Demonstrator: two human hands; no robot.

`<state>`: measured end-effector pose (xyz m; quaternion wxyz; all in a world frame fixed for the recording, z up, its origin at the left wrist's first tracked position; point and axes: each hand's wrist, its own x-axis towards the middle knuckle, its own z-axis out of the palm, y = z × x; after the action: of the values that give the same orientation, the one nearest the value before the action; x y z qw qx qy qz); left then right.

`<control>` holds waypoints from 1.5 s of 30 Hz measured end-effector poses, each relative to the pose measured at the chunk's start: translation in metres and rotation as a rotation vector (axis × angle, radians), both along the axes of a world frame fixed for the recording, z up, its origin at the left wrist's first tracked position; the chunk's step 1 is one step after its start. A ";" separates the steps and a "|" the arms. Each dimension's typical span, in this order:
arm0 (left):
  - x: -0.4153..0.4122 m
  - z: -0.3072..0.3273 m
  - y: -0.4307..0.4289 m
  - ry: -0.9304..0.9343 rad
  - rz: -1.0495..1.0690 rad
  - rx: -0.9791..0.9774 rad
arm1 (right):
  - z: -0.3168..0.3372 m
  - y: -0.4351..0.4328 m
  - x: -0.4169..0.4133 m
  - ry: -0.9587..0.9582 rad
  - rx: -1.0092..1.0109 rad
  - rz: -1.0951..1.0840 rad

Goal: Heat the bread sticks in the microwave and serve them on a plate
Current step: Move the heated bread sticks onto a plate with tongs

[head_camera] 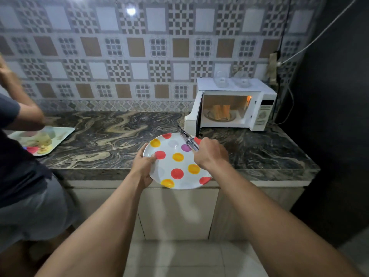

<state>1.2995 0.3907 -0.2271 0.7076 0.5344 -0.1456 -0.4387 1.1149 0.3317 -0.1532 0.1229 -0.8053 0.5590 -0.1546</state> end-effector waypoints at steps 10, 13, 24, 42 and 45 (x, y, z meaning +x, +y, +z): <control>-0.091 0.009 -0.051 0.003 -0.161 -0.004 | -0.008 -0.027 -0.093 -0.061 -0.017 -0.169; -0.118 0.011 -0.076 0.009 -0.152 -0.016 | -0.009 -0.046 -0.116 -0.064 -0.028 -0.189; -0.200 0.019 -0.192 0.058 -0.059 -0.023 | -0.004 -0.154 -0.201 -0.011 -0.060 -0.109; -0.196 -0.036 -0.326 -0.017 0.094 0.090 | -0.044 -0.295 -0.203 -0.003 -0.014 -0.033; -0.186 -0.055 -0.350 -0.013 0.077 0.127 | -0.057 -0.316 -0.193 0.015 0.010 -0.040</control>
<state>1.1132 0.0410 -0.2821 0.6875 0.5864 -0.1013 -0.4163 0.9220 0.0157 -0.2100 0.1196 -0.7944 0.5767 -0.1484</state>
